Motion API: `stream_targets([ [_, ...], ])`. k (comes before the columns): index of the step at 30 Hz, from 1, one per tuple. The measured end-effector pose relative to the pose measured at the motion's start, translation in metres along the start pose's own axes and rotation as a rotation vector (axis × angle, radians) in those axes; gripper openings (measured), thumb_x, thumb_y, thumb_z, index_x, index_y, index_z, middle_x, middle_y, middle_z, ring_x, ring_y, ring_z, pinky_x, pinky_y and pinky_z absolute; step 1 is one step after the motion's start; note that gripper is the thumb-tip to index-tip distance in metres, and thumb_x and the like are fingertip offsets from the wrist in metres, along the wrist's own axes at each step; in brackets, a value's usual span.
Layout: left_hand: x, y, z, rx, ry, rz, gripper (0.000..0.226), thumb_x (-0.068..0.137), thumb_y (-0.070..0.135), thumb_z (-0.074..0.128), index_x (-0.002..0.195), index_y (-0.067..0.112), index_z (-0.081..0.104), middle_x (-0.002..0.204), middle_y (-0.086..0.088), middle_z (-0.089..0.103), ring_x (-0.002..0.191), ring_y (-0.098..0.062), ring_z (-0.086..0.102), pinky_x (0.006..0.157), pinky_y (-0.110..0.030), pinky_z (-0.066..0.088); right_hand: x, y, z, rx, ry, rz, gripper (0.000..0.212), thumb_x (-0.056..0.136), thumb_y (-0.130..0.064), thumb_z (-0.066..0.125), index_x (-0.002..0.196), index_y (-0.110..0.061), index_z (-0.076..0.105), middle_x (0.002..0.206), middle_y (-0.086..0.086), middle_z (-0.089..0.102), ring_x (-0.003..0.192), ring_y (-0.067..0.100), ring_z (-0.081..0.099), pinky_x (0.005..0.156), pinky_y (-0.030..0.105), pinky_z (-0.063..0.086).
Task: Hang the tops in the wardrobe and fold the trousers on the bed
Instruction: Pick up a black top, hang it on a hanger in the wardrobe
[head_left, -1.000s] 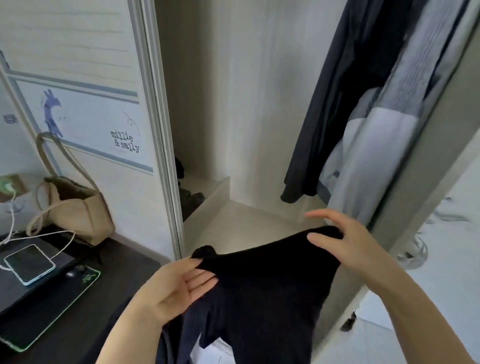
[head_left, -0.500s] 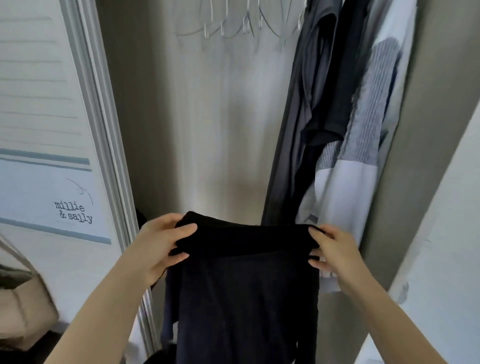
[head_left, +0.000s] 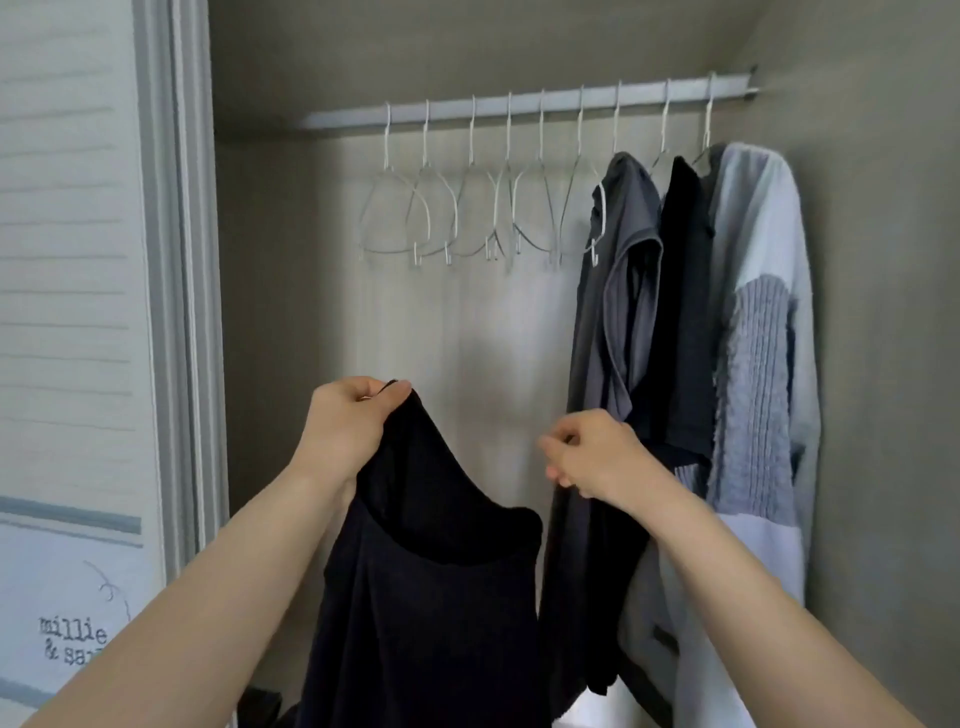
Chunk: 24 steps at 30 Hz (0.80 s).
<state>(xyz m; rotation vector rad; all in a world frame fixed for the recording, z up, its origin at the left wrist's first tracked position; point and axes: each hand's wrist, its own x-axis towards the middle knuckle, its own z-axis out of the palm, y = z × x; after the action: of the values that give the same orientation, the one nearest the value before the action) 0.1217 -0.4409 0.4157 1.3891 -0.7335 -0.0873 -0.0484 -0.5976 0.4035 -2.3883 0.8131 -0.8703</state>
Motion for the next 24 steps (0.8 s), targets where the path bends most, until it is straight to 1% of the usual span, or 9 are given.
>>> stream_targets([
  [3, 0.018, 0.009, 0.006, -0.002, -0.012, 0.006, 0.03, 0.091, 0.025, 0.069, 0.069, 0.008, 0.056, 0.061, -0.005, 0.051, 0.056, -0.015, 0.051, 0.049, -0.02, 0.042, 0.029, -0.049, -0.037, 0.013, 0.321, -0.2, 0.02, 0.09, -0.026, 0.051, 0.088, -0.02, 0.069, 0.079, -0.004, 0.07, 0.078, 0.015, 0.063, 0.072, 0.025, 0.049],
  [5, 0.028, 0.013, 0.009, 0.016, -0.011, 0.019, 0.027, 0.091, 0.024, 0.069, 0.073, 0.006, 0.058, 0.064, -0.007, 0.052, 0.058, -0.018, 0.051, 0.053, -0.023, 0.043, 0.051, -0.083, -0.062, 0.035, 0.472, -0.294, 0.021, 0.091, -0.022, 0.048, 0.088, -0.015, 0.067, 0.078, -0.002, 0.068, 0.077, 0.017, 0.06, 0.067, 0.024, 0.043],
  [7, 0.037, 0.015, 0.009, 0.016, 0.004, 0.022, 0.026, 0.09, 0.023, 0.069, 0.074, 0.006, 0.058, 0.068, -0.009, 0.051, 0.062, -0.02, 0.05, 0.058, -0.027, 0.043, 0.077, -0.112, -0.084, 0.049, 0.593, -0.369, 0.019, 0.091, -0.019, 0.046, 0.085, -0.012, 0.063, 0.08, 0.001, 0.065, 0.078, 0.02, 0.058, 0.067, 0.026, 0.044],
  [10, 0.049, 0.017, 0.006, -0.012, 0.017, -0.006, 0.028, 0.089, 0.02, 0.071, 0.068, 0.007, 0.057, 0.064, -0.009, 0.056, 0.058, -0.019, 0.055, 0.056, -0.026, 0.045, 0.122, -0.139, -0.115, -0.107, 0.765, -0.418, 0.023, 0.088, -0.014, 0.044, 0.102, -0.009, 0.061, 0.107, 0.011, 0.061, 0.1, 0.03, 0.055, 0.078, 0.032, 0.045],
  [13, 0.053, 0.02, 0.0, -0.015, -0.021, -0.022, 0.012, 0.086, 0.012, 0.072, 0.081, 0.002, 0.067, 0.075, -0.012, 0.069, 0.065, -0.021, 0.067, 0.057, -0.026, 0.052, 0.166, -0.145, -0.14, -0.366, 0.759, -0.282, 0.032, 0.089, -0.011, 0.046, 0.119, -0.004, 0.051, 0.129, 0.019, 0.046, 0.122, 0.038, 0.041, 0.093, 0.037, 0.039],
  [16, 0.057, 0.02, -0.002, 0.023, 0.039, 0.038, 0.008, 0.084, 0.002, 0.067, 0.09, 0.006, 0.07, 0.084, -0.013, 0.073, 0.071, -0.022, 0.07, 0.061, -0.027, 0.055, 0.191, -0.14, -0.151, -0.534, 0.634, -0.091, 0.036, 0.091, -0.011, 0.049, 0.125, 0.001, 0.045, 0.132, 0.022, 0.043, 0.123, 0.038, 0.039, 0.097, 0.039, 0.037],
  [19, 0.061, 0.018, -0.004, 0.017, 0.105, 0.085, 0.007, 0.087, 0.004, 0.063, 0.088, 0.005, 0.07, 0.083, -0.015, 0.072, 0.068, -0.021, 0.066, 0.067, -0.031, 0.054, 0.203, -0.132, -0.15, -0.558, 0.566, -0.039, 0.039, 0.092, -0.005, 0.046, 0.129, 0.005, 0.04, 0.133, 0.021, 0.043, 0.124, 0.038, 0.041, 0.101, 0.04, 0.036],
  [21, 0.065, 0.017, -0.005, 0.013, 0.115, 0.091, 0.007, 0.089, 0.008, 0.064, 0.088, 0.003, 0.07, 0.081, -0.016, 0.07, 0.067, -0.021, 0.064, 0.065, -0.03, 0.053, 0.211, -0.126, -0.147, -0.535, 0.552, -0.027, 0.037, 0.091, -0.001, 0.046, 0.127, 0.007, 0.042, 0.132, 0.022, 0.045, 0.122, 0.037, 0.046, 0.097, 0.039, 0.042],
  [24, 0.068, 0.015, -0.004, 0.015, 0.121, 0.082, 0.011, 0.09, 0.011, 0.064, 0.09, 0.0, 0.068, 0.077, -0.013, 0.067, 0.065, -0.019, 0.061, 0.06, -0.026, 0.05, 0.224, -0.117, -0.142, -0.43, 0.485, -0.003, 0.018, 0.09, 0.001, 0.046, 0.103, 0.008, 0.055, 0.122, 0.023, 0.056, 0.103, 0.035, 0.058, 0.068, 0.033, 0.047],
])
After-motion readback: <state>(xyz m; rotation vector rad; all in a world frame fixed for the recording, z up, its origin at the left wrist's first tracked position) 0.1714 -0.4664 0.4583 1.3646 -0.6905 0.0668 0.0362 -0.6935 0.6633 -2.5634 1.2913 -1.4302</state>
